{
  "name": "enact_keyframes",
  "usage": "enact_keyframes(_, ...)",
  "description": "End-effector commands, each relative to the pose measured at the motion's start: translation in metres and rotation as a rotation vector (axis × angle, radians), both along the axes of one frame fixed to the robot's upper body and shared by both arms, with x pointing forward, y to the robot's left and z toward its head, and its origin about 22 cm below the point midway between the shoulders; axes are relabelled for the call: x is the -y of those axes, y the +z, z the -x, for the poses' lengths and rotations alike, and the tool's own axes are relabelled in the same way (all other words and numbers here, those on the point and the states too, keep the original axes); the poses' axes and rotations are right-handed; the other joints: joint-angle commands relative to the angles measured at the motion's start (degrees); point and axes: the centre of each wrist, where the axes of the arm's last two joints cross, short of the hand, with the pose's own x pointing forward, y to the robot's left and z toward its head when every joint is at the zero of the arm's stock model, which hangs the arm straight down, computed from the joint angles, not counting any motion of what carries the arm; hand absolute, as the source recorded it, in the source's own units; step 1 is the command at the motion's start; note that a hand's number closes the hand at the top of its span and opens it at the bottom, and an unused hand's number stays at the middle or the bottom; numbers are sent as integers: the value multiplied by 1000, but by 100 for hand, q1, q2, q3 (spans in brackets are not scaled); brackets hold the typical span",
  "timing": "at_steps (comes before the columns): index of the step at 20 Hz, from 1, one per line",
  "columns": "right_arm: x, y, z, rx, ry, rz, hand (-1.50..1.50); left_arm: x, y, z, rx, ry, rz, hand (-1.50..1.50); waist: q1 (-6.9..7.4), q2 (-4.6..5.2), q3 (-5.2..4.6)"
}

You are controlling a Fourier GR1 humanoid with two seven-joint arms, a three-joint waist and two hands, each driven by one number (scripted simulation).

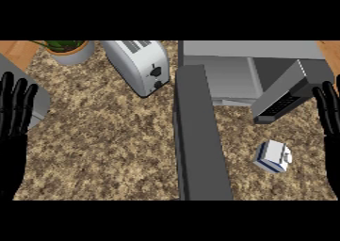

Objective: Pick up the milk, place it into the microwave and close the microwave

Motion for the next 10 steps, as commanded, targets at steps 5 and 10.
enact_keyframes(5,-14,6,8,64,-112,29,-150,-9,-19,-20,-37,-7,86,-150,-45,-10,241)
enact_keyframes(10,-38,5,20,-38,-86,25,-150,-8,-21,2,-128,60,161,-150,-15,-17,242)
